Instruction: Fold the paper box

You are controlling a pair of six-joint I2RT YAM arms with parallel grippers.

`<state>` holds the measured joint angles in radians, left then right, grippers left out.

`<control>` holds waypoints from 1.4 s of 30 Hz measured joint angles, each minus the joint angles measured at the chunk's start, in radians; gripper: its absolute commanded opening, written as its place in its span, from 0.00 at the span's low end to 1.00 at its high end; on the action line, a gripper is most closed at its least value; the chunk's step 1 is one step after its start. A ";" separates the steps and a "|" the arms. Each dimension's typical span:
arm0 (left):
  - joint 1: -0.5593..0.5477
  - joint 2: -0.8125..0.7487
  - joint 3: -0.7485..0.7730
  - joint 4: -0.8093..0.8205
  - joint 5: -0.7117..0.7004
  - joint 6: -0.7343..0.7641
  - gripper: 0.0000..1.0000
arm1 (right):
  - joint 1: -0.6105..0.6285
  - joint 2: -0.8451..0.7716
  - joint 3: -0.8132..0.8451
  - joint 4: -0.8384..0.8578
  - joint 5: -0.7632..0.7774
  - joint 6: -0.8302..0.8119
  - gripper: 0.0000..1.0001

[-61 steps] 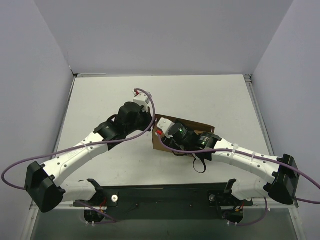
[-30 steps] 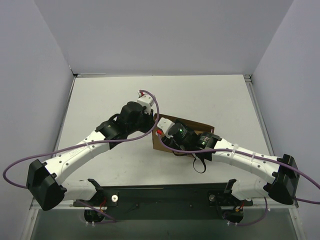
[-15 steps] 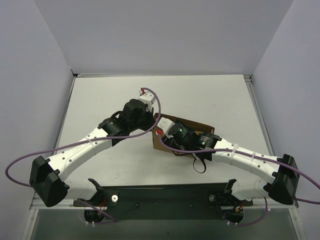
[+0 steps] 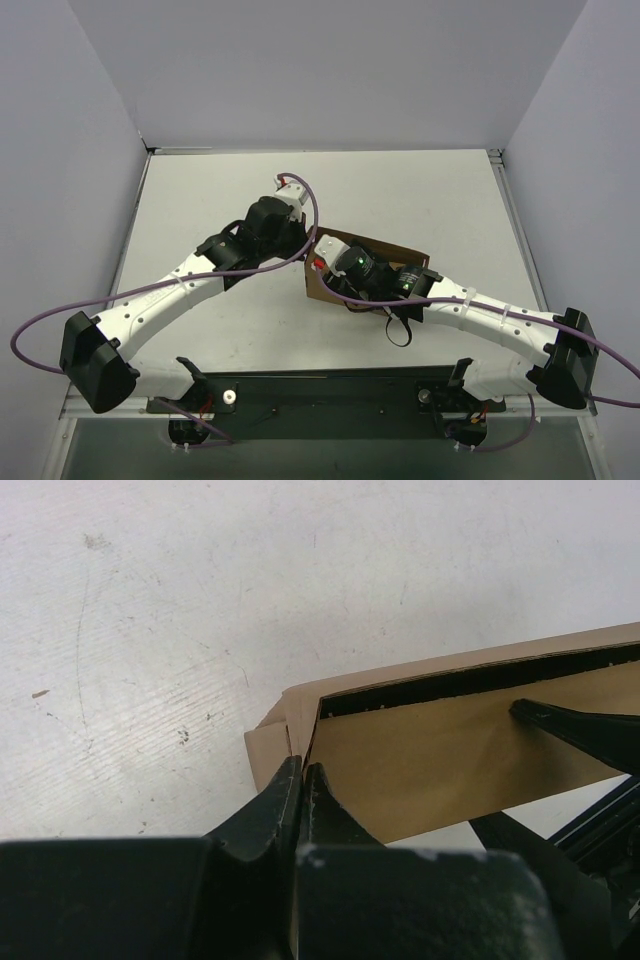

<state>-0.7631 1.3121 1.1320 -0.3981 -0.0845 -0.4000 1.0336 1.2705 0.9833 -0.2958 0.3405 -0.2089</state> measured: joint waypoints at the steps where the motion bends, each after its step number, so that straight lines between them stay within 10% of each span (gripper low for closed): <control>1: 0.000 0.000 0.001 -0.001 0.002 -0.004 0.00 | 0.000 0.000 0.000 0.000 0.000 0.000 0.57; 42: 0.007 -0.036 -0.093 0.128 0.024 -0.035 0.00 | -0.006 -0.003 -0.010 0.005 0.013 0.007 0.57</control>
<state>-0.7563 1.2758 1.0386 -0.2703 -0.0601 -0.4347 1.0279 1.2678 0.9730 -0.2909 0.3534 -0.2020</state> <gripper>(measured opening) 0.034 0.579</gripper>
